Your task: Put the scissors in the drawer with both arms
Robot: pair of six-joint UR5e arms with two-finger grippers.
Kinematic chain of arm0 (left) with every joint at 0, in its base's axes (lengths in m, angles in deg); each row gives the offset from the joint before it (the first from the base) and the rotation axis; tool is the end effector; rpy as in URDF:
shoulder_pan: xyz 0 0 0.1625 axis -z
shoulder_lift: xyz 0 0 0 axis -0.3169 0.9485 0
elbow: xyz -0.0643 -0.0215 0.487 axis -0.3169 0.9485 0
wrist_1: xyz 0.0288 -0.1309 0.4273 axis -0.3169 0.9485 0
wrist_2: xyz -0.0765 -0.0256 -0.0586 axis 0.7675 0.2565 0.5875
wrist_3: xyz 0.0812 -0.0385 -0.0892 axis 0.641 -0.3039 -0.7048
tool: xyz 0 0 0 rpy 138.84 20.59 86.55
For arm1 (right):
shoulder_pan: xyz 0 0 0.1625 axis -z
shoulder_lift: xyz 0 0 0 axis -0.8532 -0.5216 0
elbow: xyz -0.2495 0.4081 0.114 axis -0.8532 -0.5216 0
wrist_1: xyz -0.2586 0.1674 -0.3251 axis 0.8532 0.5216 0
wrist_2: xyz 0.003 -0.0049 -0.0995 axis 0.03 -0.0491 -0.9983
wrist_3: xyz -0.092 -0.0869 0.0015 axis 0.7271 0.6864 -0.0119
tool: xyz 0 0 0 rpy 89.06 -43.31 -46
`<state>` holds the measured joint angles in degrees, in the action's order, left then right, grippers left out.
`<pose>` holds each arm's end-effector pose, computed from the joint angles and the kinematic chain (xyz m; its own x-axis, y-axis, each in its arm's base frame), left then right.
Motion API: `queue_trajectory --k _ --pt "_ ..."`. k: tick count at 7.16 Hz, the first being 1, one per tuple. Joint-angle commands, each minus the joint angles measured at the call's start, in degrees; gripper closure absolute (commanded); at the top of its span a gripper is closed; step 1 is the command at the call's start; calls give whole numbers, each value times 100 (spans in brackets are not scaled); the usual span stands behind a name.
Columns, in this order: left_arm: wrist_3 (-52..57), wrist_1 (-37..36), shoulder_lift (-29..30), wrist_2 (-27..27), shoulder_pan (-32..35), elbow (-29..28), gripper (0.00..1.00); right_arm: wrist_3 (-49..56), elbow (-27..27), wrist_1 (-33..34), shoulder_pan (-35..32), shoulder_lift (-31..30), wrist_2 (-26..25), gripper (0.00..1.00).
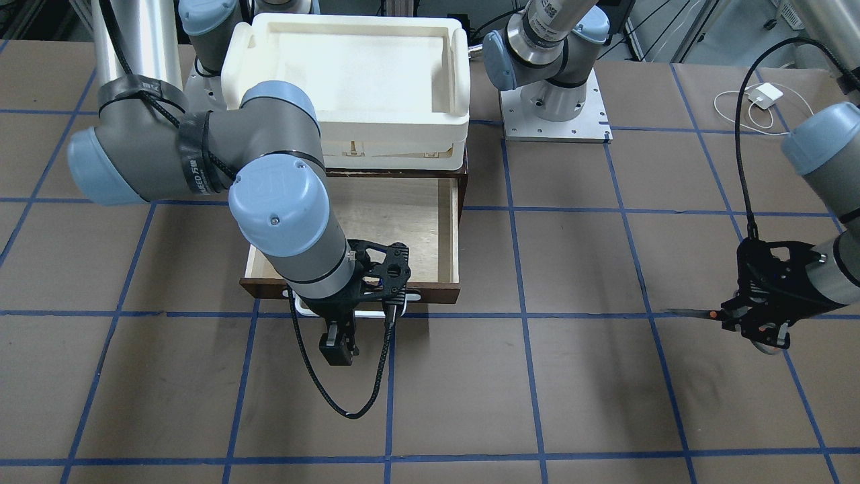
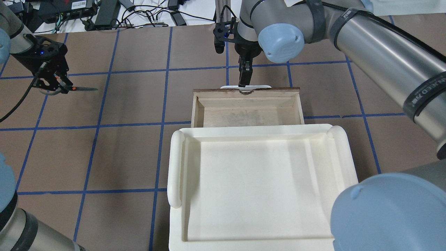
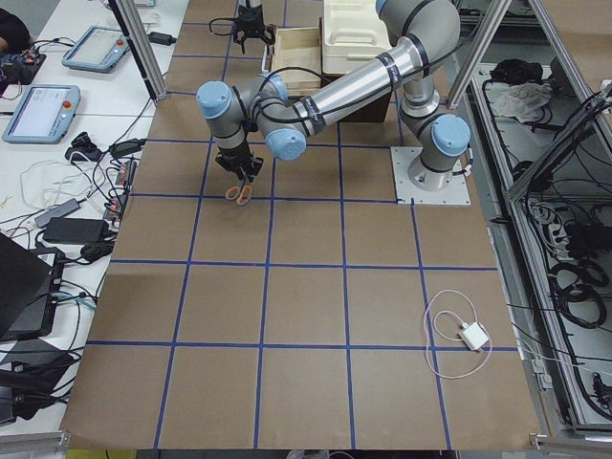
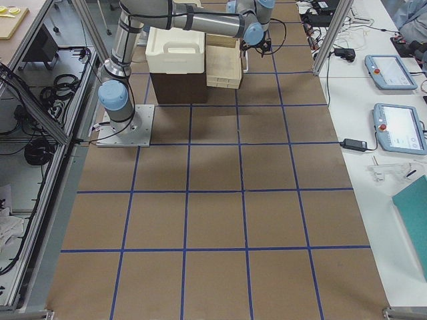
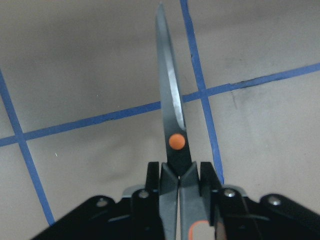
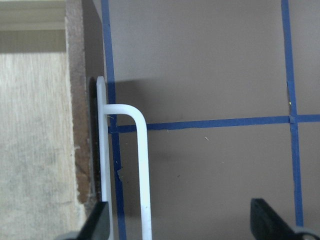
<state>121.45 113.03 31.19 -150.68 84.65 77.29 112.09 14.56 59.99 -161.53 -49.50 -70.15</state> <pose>0.1574 -0.6858 0.3566 0.2096 0.9746 0.0792 0.9771 -0.2057 -0.0548 0.3132 -0.6883 0.3703 -0.0846 -0.9963 -0.0154 -0.9864 0.0859 -0.1398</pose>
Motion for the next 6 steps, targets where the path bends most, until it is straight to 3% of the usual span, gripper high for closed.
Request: queue_trajectory --k 1,3,6 --pt "-729 180 -199 3 456 -7 100 -903 15 -344 258 -572 8 0" --pt "-1338 199 -304 3 1070 -7 100 -1258 58 -1026 609 -1160 -53 0" --pt "-2602 199 -489 11 2221 1 100 -2941 120 -1197 945 -1619 -53 0"
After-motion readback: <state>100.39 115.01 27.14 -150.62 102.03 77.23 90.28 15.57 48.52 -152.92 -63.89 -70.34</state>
